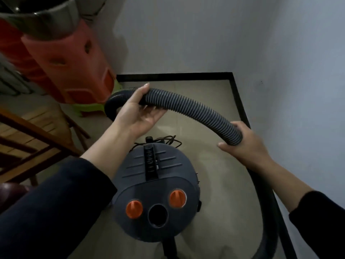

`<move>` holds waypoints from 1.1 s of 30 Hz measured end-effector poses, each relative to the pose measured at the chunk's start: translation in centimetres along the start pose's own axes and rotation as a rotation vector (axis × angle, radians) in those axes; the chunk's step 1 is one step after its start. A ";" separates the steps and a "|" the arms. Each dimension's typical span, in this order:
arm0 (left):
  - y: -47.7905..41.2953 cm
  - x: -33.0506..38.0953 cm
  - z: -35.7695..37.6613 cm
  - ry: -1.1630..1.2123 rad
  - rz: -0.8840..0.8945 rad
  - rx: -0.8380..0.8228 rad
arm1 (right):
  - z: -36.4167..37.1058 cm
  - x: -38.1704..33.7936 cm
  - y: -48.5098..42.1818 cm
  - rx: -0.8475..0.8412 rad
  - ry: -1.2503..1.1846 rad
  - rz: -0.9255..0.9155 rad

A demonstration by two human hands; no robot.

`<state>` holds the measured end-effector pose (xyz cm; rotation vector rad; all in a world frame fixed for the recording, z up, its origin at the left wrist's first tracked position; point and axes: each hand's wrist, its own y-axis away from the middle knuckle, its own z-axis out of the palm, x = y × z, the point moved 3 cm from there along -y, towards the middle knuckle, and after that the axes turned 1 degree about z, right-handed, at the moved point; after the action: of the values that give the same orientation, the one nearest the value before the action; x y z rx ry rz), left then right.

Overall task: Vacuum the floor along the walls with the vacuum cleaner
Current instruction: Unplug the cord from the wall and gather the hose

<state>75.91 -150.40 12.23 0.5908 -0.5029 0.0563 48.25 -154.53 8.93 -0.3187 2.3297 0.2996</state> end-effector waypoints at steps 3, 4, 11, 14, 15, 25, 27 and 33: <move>1.2 -0.9 -0.8 -0.074 -0.046 -0.038 | 3.1 -7.0 -1.0 0.082 0.066 -0.297; 1.4 -1.3 -1.2 -0.125 -0.061 -0.045 | 4.1 -8.9 -1.4 0.093 0.129 -0.379; 1.8 3.6 -9.1 -0.881 0.133 0.130 | 7.9 -10.5 -5.3 0.059 0.435 -0.357; 0.3 5.5 -13.2 -1.257 0.461 0.185 | 11.1 -8.8 -5.5 -0.145 0.368 -0.369; -0.7 5.1 -14.0 -1.361 0.423 0.074 | 12.4 -8.5 -5.7 -0.198 0.339 -0.367; -8.5 2.6 -20.0 -1.672 0.045 -0.161 | 18.7 -4.0 -12.0 -0.164 0.218 -0.100; -9.9 2.4 -21.2 -1.644 0.010 -0.142 | 18.8 -2.3 -13.1 -0.124 0.203 -0.003; -12.6 1.5 -23.3 -1.662 -0.021 -0.120 | 19.1 2.4 -12.8 0.012 0.322 0.307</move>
<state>89.85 -148.25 -10.22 0.4114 -2.0865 -0.5315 63.18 -161.05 -7.44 0.0026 2.6993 0.4075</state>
